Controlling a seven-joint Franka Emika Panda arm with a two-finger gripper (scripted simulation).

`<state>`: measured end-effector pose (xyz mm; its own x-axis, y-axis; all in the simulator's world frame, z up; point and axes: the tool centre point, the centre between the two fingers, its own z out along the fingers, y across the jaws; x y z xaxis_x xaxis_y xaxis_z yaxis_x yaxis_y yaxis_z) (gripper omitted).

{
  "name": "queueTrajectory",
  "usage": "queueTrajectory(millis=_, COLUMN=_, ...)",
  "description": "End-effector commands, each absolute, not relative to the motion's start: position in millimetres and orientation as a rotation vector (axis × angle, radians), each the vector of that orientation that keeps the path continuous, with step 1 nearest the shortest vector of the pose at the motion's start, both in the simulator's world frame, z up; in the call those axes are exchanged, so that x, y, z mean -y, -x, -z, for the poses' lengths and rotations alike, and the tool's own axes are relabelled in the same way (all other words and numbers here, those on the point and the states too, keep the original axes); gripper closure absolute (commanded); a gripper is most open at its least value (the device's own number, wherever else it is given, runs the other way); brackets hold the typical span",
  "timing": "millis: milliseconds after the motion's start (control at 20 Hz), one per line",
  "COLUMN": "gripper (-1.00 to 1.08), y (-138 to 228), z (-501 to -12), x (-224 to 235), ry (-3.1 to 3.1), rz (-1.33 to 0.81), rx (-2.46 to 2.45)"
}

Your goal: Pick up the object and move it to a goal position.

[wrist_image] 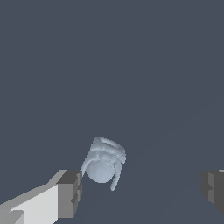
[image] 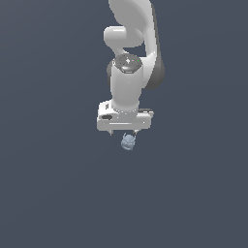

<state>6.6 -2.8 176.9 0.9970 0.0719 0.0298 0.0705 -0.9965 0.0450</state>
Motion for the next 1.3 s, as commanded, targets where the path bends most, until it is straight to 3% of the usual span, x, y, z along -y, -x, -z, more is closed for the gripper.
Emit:
queueTrajectory(millis=0, gripper=-0.92, y=-7, z=-177, x=3, ry=-3.095, rz=-0.049, rx=-0.11)
queueTrajectory(millis=1250, gripper=-0.92, y=10, z=-144, x=-12, ry=-3.13, rz=-0.007, rx=0.132)
